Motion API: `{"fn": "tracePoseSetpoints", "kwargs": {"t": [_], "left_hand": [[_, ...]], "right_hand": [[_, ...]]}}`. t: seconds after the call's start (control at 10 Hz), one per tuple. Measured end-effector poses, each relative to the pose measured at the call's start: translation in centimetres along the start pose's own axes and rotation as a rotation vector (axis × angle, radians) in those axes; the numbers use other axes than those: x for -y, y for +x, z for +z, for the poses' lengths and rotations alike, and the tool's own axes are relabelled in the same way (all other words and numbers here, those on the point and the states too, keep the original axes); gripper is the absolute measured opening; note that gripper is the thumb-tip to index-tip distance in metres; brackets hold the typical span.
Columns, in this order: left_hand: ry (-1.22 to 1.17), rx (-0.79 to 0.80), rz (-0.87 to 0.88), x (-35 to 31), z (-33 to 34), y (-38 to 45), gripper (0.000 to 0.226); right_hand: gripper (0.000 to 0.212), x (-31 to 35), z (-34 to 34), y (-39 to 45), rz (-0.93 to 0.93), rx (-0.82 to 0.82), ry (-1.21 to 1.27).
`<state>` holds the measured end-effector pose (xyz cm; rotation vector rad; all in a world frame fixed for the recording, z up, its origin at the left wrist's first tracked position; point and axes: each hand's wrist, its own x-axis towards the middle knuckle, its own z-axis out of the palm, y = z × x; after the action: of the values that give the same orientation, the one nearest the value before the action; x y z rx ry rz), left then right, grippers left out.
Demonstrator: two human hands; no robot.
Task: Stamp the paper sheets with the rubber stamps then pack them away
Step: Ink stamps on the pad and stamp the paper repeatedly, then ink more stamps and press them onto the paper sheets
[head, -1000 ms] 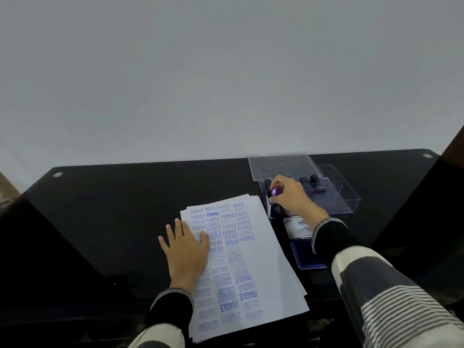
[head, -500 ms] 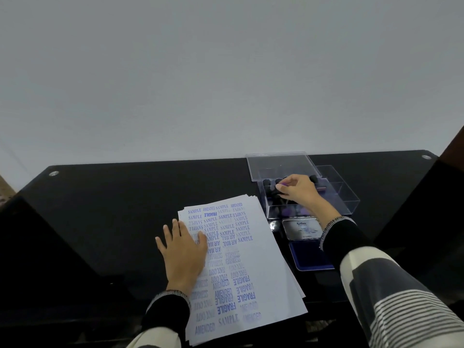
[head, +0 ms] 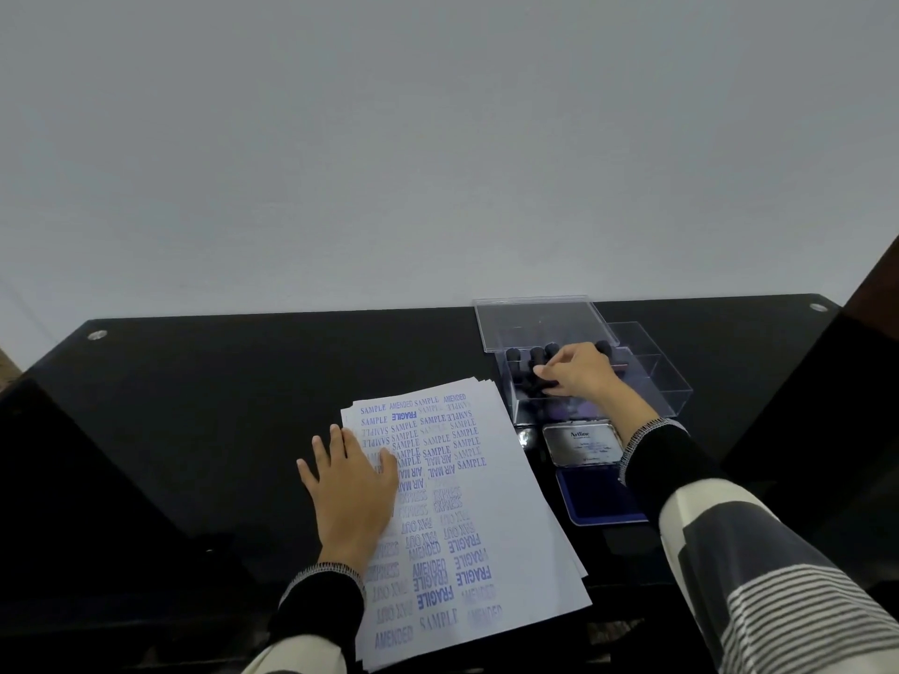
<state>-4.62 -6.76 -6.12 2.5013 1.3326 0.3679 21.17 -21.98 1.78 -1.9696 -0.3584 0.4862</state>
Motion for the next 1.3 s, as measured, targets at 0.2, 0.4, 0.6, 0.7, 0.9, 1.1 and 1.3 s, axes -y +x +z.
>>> {"fn": "tracePoseSetpoints", "kwargs": {"t": [0.2, 0.4, 0.6, 0.7, 0.9, 1.1, 1.3], "left_hand": [[-0.002, 0.004, 0.0, 0.0, 0.0, 0.0, 0.07], [0.012, 0.013, -0.006, 0.0, -0.1, 0.0, 0.07], [-0.005, 0.006, -0.006, 0.0, -0.1, 0.0, 0.07], [-0.014, 0.004, -0.005, -0.1, -0.1, 0.0, 0.07], [-0.01, 0.002, -0.005, -0.1, -0.1, -0.1, 0.07], [-0.007, 0.008, -0.005, -0.1, -0.1, 0.0, 0.07], [0.007, 0.017, -0.008, -0.1, -0.2, 0.0, 0.07]], "right_hand": [[0.016, 0.7, 0.3, -0.3, -0.062, 0.036, -0.092], [0.02, 0.4, 0.5, -0.9, -0.132, 0.107, -0.227], [0.014, 0.8, 1.4, -1.1, -0.192, 0.129, -0.407], [0.017, 1.2, 1.6, -1.1, -0.212, 0.149, -0.493], [0.014, 1.7, 1.7, -0.9, -0.181, 0.191, -0.659], [0.014, 0.8, 2.0, -0.7, -0.156, 0.118, -0.622], [0.015, 0.5, 2.2, -0.4, -0.249, -0.223, -0.367]]}}
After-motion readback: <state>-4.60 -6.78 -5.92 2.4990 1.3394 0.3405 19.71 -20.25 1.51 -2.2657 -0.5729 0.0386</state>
